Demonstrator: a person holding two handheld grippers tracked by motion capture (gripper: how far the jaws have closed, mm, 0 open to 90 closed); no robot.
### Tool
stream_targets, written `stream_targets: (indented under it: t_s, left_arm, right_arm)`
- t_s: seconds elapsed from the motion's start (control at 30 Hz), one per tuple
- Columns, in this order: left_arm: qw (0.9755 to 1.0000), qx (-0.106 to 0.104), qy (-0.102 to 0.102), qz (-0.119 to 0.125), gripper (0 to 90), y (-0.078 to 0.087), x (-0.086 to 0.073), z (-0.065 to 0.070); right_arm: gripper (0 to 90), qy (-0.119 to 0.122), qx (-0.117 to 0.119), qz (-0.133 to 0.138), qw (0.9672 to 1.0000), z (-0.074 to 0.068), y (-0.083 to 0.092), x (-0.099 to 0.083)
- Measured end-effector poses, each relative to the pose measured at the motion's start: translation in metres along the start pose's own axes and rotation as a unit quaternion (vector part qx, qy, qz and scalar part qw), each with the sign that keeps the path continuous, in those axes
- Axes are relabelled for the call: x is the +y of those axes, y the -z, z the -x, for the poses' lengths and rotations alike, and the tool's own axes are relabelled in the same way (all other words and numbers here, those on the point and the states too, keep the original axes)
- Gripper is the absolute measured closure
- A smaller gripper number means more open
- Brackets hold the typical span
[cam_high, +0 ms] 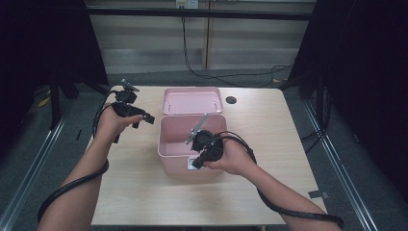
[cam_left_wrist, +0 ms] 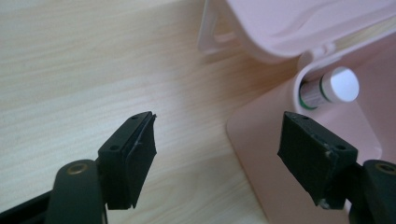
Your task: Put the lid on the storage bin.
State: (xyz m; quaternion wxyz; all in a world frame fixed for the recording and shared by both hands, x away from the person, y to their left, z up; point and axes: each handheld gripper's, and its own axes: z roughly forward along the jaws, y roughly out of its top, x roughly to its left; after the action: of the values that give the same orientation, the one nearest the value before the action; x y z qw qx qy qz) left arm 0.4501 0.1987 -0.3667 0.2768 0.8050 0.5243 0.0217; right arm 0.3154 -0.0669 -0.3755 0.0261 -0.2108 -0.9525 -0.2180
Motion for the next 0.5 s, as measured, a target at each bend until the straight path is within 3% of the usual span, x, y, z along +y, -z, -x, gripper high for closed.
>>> stream_targets:
  t_s: [0.5]
  left_arm:
    - [0.9997,0.008,0.021,-0.005,27.9,-0.008,0.031,0.011]
  right_arm:
    - [90.0,0.002,-0.001,-0.006,1.0,0.0,0.0,0.002]
